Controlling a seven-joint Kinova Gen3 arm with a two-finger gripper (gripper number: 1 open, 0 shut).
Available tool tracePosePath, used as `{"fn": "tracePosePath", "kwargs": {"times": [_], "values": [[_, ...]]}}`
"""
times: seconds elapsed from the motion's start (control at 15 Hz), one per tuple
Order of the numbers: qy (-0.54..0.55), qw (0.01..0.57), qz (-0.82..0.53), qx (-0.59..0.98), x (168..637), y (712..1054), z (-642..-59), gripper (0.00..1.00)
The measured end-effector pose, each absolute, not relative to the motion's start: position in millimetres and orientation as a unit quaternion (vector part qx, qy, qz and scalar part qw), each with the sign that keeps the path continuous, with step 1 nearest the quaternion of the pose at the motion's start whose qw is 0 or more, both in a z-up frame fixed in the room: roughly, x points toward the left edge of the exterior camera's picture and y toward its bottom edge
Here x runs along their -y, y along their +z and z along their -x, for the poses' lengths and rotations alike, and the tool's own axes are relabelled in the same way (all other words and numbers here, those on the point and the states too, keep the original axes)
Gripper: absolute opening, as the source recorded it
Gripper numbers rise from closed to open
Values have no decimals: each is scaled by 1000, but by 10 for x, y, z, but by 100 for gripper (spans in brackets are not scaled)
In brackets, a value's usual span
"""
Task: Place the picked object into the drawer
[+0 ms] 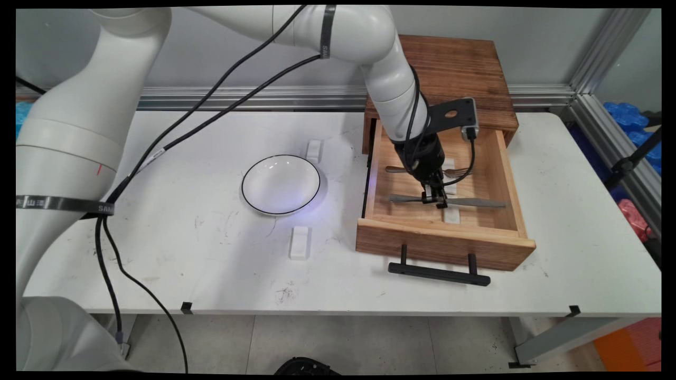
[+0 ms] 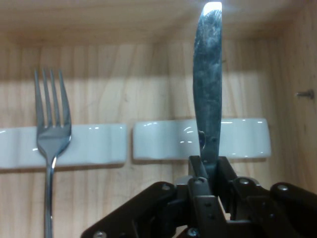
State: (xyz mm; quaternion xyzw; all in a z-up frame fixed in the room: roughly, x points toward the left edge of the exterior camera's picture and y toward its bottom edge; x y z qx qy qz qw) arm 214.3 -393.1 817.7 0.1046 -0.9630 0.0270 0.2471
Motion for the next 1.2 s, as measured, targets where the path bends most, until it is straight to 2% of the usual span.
{"fn": "tracePosePath", "kwargs": {"times": [1.2], "values": [[24, 251, -121, 960, 3894, 8054, -2152, 0]]}}
